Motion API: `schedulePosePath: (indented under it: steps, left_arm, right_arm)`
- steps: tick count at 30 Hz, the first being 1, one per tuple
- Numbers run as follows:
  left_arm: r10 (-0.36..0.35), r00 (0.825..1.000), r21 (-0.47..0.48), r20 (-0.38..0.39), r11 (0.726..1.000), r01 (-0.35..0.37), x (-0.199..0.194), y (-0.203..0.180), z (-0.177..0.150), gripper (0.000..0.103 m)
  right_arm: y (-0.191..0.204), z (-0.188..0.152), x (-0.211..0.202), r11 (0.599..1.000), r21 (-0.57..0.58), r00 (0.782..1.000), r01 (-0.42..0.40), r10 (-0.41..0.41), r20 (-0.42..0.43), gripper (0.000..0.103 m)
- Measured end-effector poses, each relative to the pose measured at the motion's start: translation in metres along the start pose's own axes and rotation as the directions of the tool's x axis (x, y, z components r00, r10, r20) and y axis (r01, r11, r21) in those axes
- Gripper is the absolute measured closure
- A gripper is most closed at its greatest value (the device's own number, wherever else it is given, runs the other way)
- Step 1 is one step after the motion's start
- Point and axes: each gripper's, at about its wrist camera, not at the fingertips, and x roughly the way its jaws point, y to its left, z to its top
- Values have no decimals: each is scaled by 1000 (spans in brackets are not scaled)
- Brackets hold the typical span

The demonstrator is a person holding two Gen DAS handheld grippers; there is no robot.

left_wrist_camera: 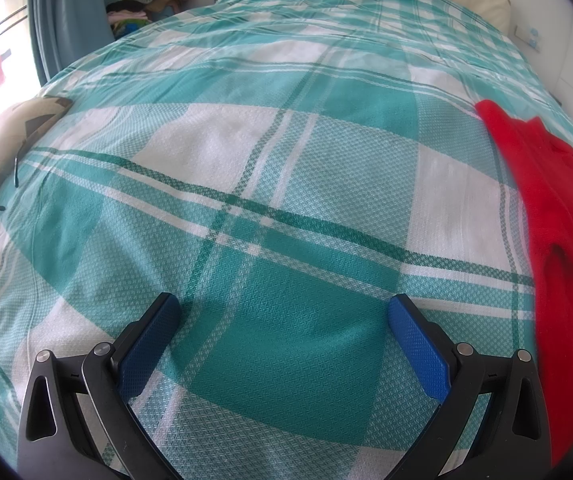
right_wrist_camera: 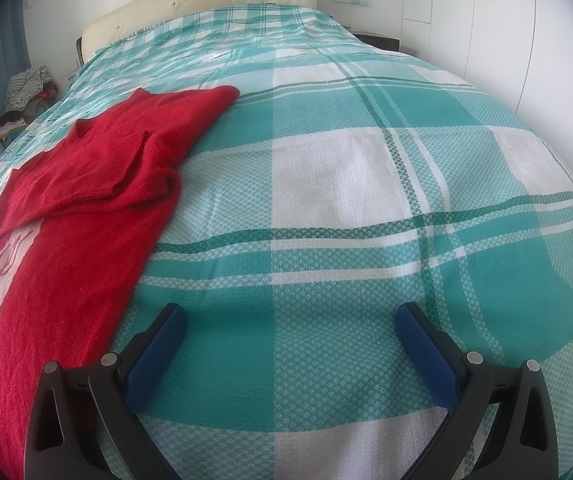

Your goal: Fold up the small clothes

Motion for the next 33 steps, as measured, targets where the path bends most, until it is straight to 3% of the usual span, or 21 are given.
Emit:
schedulePosePath:
  steps: [25,28,31,33]
  left_arm:
    - [-2,1000,-7,2,1000,2,1,1,0,0]
    - [-13,1000,-14,-24,1000,12,0,3,2,0]
    - [-80,995,-32,-66,996,78,-25,8,-3,2]
    - [-206,975,-25,-78,979,205,-60,8,-15,2]
  right_arm:
    - [3,-1,-1,1000,-9,1000,16,-16,-2,0]
    - [4,-1,-1,1000,-11,1000,19,-19,-3,0]
    - [1,2,-19,1000,15,1000,9,-9,23,3]
    - [-5,5,-48,994,82,997,-73,70,42,4]
